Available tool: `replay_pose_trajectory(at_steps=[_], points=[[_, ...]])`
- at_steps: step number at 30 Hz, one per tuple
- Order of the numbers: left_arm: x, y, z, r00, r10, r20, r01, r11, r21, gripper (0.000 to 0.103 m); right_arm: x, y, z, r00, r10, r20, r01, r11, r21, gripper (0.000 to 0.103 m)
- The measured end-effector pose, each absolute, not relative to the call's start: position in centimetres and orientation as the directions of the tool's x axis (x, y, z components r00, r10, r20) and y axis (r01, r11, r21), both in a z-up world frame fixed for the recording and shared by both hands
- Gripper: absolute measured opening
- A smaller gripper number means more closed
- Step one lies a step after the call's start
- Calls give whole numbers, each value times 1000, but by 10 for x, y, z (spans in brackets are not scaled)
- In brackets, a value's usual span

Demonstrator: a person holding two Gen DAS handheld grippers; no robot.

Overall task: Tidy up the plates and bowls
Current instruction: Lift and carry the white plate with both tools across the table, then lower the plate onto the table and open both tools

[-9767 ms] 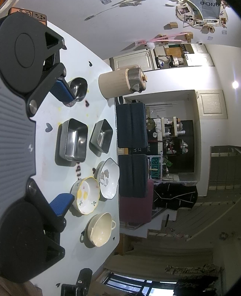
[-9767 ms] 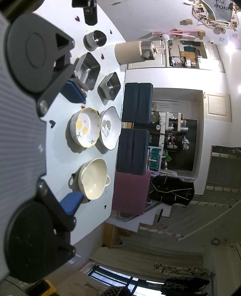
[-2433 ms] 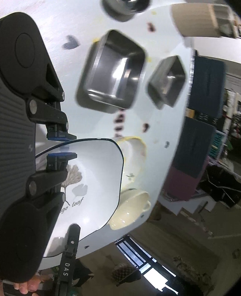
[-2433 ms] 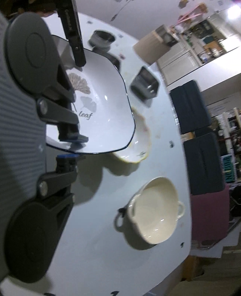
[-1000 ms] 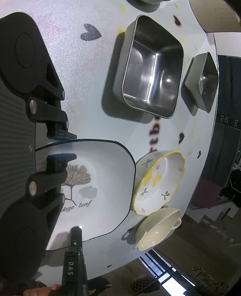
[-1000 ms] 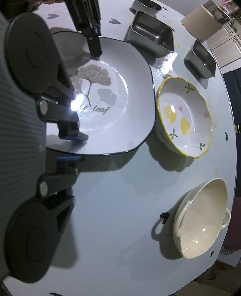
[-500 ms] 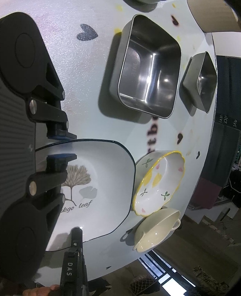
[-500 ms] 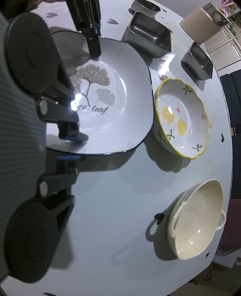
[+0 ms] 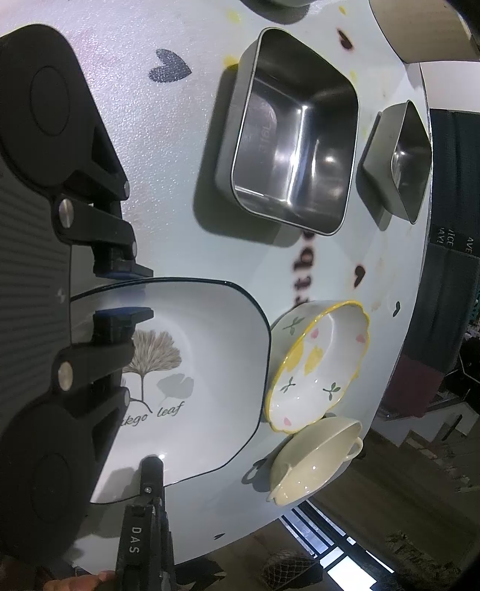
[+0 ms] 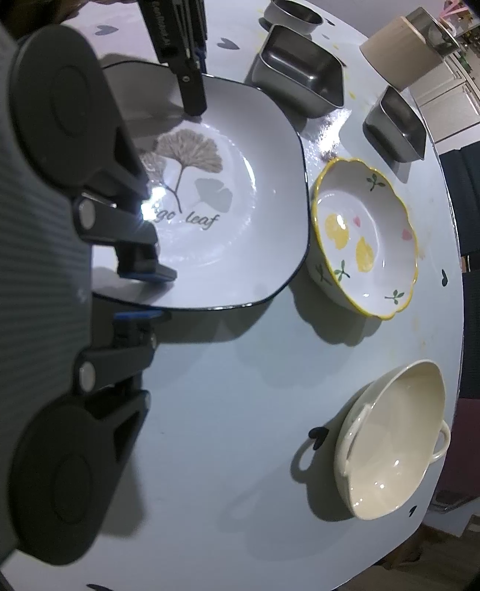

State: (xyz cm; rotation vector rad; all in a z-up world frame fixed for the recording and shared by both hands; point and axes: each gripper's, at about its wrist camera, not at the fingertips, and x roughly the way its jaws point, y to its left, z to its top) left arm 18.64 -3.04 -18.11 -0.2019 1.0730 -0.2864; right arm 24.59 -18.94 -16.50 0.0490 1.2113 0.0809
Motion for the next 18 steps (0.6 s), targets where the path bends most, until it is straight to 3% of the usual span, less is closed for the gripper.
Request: replay_pose_trajectory(at_steps=[18], points=[[175,-35,-175,415,-296,-860,142,955,-260,18,238,-190,-159,366,83,-927,-34,997,76,21]])
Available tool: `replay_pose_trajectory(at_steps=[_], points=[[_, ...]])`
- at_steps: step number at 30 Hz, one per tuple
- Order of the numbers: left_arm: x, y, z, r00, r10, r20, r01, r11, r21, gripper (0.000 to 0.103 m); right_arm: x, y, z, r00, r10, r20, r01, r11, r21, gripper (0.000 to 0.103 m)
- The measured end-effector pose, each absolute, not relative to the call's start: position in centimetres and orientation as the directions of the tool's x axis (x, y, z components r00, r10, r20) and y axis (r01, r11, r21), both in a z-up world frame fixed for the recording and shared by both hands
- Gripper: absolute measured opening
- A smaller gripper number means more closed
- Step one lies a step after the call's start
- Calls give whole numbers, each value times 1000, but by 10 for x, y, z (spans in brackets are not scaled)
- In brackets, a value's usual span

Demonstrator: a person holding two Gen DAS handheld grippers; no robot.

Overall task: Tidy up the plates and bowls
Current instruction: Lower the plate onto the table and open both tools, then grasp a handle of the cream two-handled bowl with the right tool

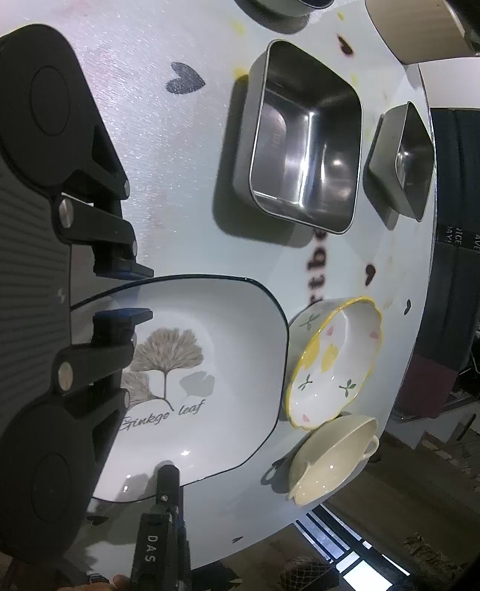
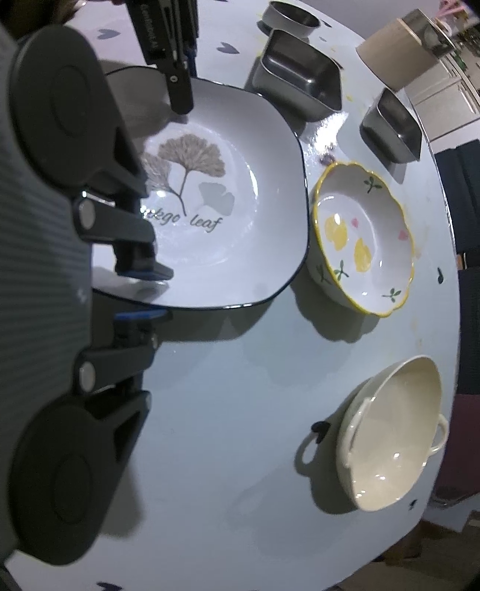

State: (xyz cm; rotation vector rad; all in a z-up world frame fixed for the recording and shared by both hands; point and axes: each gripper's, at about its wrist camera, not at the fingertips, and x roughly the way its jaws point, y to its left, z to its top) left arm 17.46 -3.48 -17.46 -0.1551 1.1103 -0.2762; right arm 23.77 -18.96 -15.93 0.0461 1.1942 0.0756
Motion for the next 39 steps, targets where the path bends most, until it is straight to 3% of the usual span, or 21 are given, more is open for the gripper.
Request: replay_pose_trajectory(at_steps=[2,4,8,12,15,20,23,32,39], points=[[172,-34,-172,413,-297,-861,143,955,-260,18,234,-189,-156,378,84,-922,-40,996,75,26],[168,-35,-170,415,-296,-860,146,955,-257,21,230,-188,-151,392,83,-916,-44,996,72,38],[160,-35,-162,432,-297,-852,158,955,-252,36,221,-186,-141,408,120,-905,-55,993,107,44],[152,-35,-154,441,-303,-844,164,953,-256,48,211,-183,-132,438,135,-889,-74,991,115,64],[147,-34,-150,444,-311,-840,173,950,-260,56,203,-183,-126,468,119,-876,-88,992,88,69],[141,-36,-138,487,-302,-820,205,952,-229,85,196,-192,-119,494,119,-861,-73,993,96,83],[140,-38,-130,523,-321,-789,228,945,-233,101,195,-199,-115,520,113,-847,-47,994,103,102],[151,-56,-110,599,-352,-719,302,931,-205,103,212,-230,-104,621,69,-781,90,983,159,103],[172,-77,-96,625,-403,-669,345,911,-226,103,247,-274,-113,687,39,-726,332,872,361,103]])
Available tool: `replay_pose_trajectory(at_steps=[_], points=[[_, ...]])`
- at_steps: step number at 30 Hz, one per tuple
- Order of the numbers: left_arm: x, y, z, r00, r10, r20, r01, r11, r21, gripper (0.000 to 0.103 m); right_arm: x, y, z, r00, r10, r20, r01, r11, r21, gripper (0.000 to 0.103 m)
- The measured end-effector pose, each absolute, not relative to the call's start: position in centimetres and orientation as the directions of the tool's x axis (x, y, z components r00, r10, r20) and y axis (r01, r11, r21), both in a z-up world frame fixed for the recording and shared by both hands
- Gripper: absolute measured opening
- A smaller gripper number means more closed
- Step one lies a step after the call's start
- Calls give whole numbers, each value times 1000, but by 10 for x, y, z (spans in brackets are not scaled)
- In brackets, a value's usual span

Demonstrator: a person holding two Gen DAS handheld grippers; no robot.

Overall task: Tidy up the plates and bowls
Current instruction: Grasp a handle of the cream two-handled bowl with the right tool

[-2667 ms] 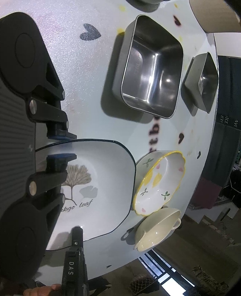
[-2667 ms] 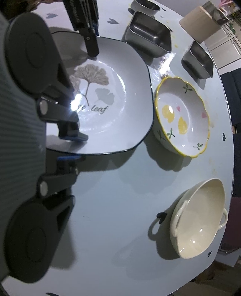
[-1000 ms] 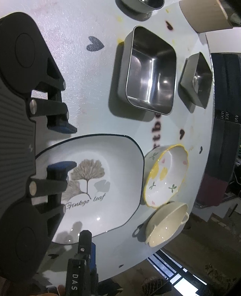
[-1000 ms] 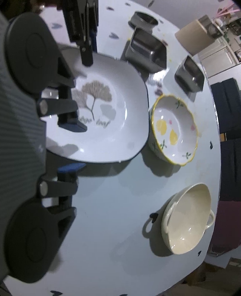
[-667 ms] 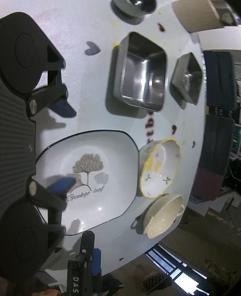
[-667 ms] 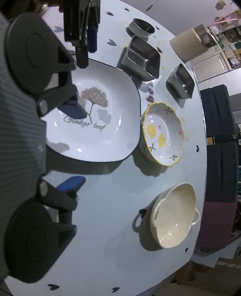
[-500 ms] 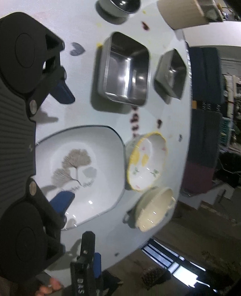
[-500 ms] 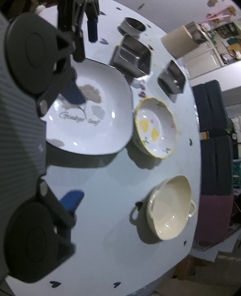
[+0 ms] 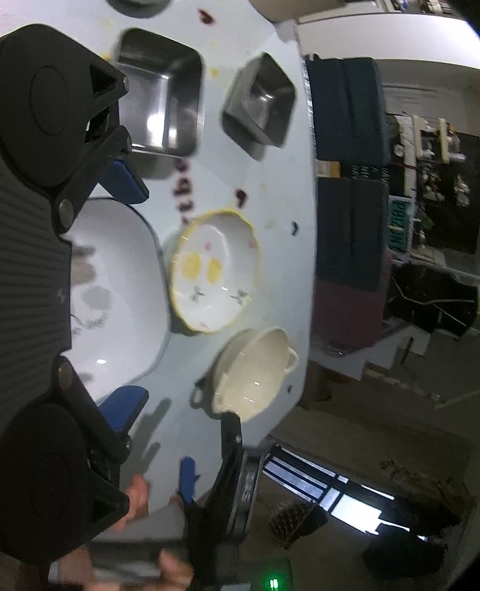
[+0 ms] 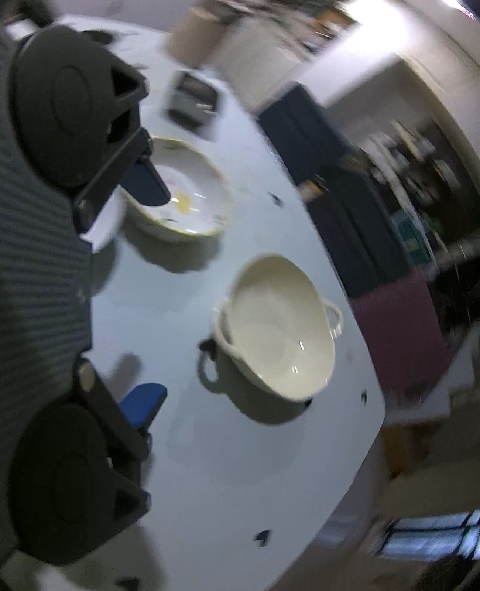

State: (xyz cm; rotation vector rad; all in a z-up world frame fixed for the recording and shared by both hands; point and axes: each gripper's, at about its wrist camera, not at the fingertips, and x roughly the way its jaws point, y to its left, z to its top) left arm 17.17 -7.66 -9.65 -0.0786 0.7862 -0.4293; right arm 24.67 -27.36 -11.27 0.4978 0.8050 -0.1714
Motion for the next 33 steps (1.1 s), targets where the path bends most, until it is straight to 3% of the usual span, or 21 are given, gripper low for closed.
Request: replay_pose_trajectory(at_steps=[6,11,14,16,22,33], points=[[190,-88,-95,641,-427,-638,354,902,-248,103,277,-304,-139,689,33,-724,499,702,507,103],[204,-90,-103,634,-441,-635,353,896,-270,103,291,-325,-169,717,133,-684,556,481,677,99],[211,-90,-109,623,-447,-642,347,894,-286,103,296,-331,-182,725,139,-674,577,412,706,80],[215,-91,-111,617,-446,-648,339,894,-292,103,298,-332,-188,727,149,-670,574,405,712,57],[219,-98,-115,598,-460,-657,345,887,-307,103,297,-338,-188,749,123,-651,556,417,719,21],[210,-124,-114,576,-478,-663,398,873,-283,103,288,-350,-156,636,95,-766,534,662,526,14]])
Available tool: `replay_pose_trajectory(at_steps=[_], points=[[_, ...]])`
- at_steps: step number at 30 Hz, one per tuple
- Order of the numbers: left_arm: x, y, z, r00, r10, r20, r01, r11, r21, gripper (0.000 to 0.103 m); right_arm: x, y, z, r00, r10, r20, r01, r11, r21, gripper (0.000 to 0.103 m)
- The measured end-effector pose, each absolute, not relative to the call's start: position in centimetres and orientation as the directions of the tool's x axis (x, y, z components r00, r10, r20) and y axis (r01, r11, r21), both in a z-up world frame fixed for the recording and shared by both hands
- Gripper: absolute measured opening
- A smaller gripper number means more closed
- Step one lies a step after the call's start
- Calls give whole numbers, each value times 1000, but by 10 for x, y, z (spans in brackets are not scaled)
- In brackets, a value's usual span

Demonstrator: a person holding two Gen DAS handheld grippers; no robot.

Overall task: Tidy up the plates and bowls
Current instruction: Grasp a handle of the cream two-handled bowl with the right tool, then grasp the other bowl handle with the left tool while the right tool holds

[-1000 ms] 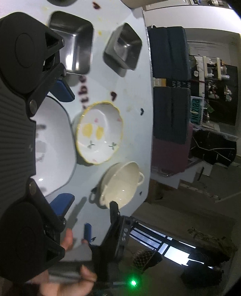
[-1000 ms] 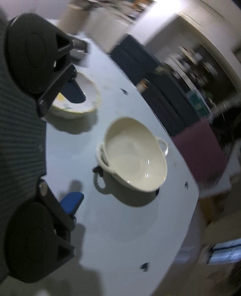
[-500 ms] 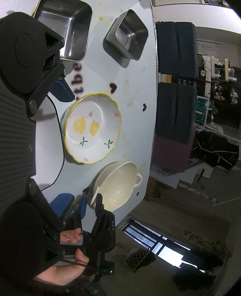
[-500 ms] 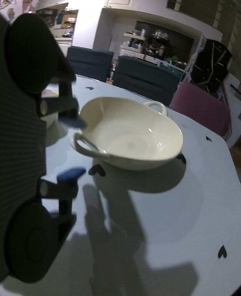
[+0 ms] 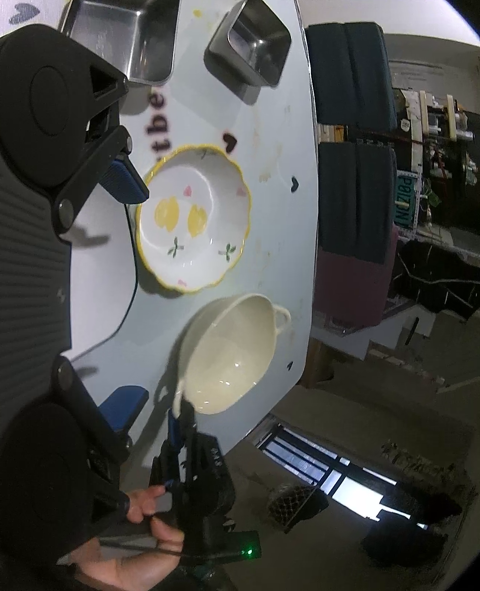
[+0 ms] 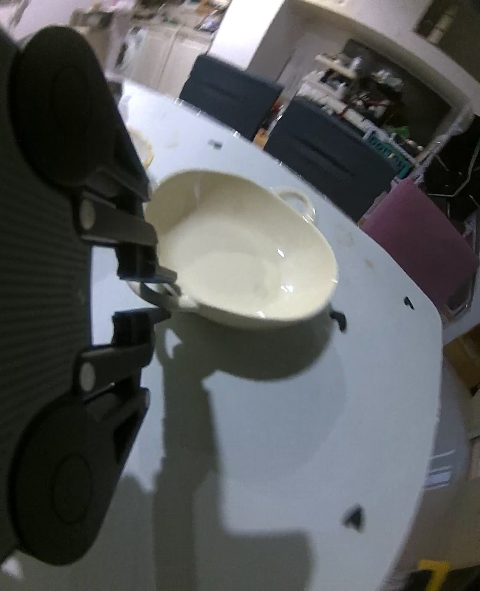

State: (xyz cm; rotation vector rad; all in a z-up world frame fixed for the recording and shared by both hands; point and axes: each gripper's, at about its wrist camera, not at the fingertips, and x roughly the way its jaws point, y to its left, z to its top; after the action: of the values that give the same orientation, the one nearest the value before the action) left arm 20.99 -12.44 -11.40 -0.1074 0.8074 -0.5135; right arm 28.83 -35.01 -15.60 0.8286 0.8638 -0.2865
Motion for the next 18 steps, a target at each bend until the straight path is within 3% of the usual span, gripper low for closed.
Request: replay_pose_trajectory(at_steps=[5,14,15,16,18], points=[[201,-142,-111,561,-520,-644,458,843,-283,102,257,-382,-150,621,63,-781,552,672,493,9],[227,-179,-114,545,-565,-619,531,804,-266,98,224,-410,-147,646,-43,-762,538,734,414,17],[234,-182,-114,549,-564,-616,535,804,-260,97,225,-406,-144,652,-55,-756,536,739,408,25],[241,-187,-115,550,-566,-614,537,803,-258,95,226,-404,-141,662,-49,-748,524,743,415,51],[256,-193,-119,544,-566,-620,529,805,-270,93,225,-403,-141,667,-37,-744,525,732,434,78]])
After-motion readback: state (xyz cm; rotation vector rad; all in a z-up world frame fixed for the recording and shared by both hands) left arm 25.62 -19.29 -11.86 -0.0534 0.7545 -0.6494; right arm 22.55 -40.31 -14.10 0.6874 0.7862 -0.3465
